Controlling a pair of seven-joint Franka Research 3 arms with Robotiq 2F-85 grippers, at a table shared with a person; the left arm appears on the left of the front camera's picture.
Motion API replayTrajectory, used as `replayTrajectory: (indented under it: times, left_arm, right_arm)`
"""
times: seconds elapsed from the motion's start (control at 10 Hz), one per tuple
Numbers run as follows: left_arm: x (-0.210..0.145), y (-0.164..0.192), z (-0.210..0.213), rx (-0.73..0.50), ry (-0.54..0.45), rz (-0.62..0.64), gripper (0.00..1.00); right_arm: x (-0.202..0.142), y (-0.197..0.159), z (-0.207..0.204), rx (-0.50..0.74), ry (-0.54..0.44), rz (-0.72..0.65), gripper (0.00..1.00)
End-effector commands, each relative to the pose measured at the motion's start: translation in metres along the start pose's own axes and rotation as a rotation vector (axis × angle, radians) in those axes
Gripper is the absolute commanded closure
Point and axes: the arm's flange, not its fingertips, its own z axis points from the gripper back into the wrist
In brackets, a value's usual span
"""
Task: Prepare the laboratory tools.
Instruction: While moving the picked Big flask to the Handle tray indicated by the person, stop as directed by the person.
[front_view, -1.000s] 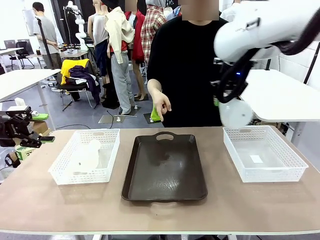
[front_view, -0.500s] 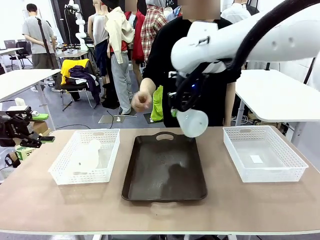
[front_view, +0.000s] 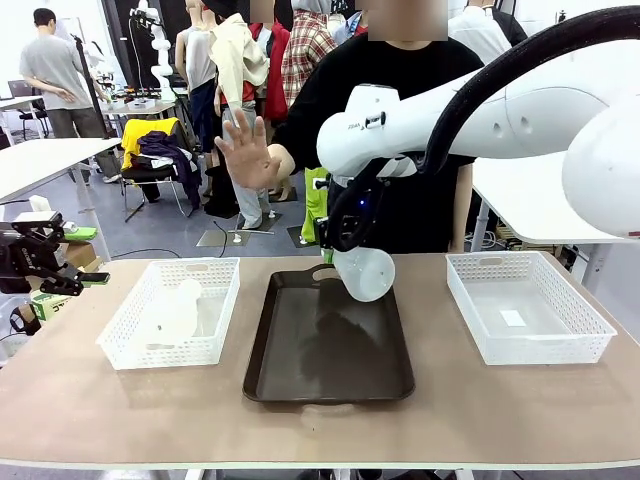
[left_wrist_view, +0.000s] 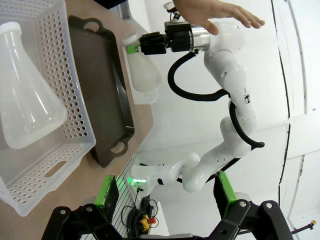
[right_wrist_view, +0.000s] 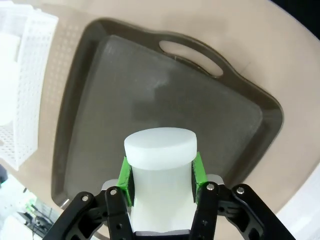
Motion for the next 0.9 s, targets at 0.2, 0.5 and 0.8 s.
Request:
replayTrajectory:
  times: [0.2,0.5,0.8]
  left_arm:
    - [0.000,-0.002,0.001,-0.001,-0.006,0.007,0.00]
    - [0.000,-0.002,0.001,-0.001,-0.006,0.007,0.00]
    - [0.000,-0.002,0.001,-0.001,-0.006,0.007,0.00]
  right_arm:
    - [0.000,0.000,0.000,0.000,0.000,0.000,1.00]
    - [0.000,0.000,0.000,0.000,0.000,0.000,1.00]
    - [0.000,0.000,0.000,0.000,0.000,0.000,1.00]
